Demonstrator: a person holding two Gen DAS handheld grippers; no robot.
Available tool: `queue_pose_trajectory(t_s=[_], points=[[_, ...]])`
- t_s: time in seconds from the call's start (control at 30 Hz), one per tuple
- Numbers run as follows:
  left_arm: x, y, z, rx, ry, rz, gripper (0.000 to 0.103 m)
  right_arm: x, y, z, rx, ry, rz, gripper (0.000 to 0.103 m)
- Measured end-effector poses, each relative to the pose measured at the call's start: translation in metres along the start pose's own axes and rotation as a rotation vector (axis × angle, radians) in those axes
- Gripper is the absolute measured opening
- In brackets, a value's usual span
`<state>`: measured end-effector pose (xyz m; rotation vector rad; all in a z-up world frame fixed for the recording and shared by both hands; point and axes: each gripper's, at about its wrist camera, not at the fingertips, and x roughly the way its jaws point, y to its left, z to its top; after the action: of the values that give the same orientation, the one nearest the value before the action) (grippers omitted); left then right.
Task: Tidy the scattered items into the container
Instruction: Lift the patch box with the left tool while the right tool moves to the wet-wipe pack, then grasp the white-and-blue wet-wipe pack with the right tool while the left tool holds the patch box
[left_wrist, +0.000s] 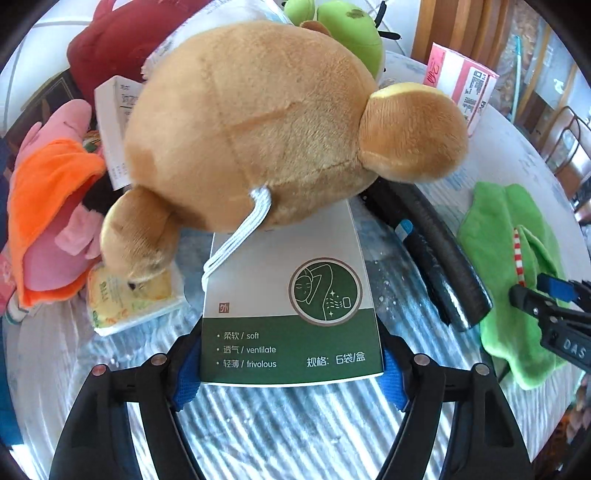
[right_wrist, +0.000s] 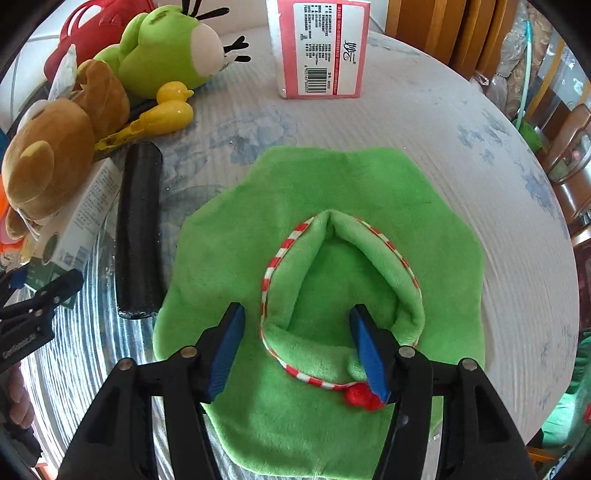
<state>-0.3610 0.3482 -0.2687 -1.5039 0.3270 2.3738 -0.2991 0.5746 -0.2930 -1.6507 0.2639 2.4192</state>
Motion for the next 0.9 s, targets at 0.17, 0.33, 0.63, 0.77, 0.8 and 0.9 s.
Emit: queue_pose_trajectory(t_s=[0.17, 0.33, 0.63, 0.77, 0.8, 0.9], points=[[-0.030, 0.025, -0.039, 0.012, -0.016, 0.017, 0.076, -0.013, 0.004, -0.013, 0.014, 0.004, 0.068, 0.019], [-0.047, 0.049, -0.078, 0.010, 0.003, 0.009, 0.076, -0.024, 0.022, -0.036, -0.030, 0.030, 0.134, 0.018], [-0.061, 0.055, -0.095, 0.004, 0.018, -0.008, 0.078, -0.041, 0.021, -0.053, 0.038, -0.010, 0.152, 0.018], [-0.051, 0.055, -0.078, -0.001, 0.021, 0.009, 0.083, -0.048, 0.024, -0.051, 0.020, -0.021, 0.146, 0.018], [-0.046, 0.054, -0.074, -0.005, 0.032, 0.006, 0.083, -0.047, 0.025, -0.049, 0.017, -0.018, 0.148, 0.018], [-0.031, 0.054, -0.065, -0.017, 0.061, 0.015, 0.083, -0.047, 0.030, -0.046, 0.012, -0.018, 0.168, 0.019]])
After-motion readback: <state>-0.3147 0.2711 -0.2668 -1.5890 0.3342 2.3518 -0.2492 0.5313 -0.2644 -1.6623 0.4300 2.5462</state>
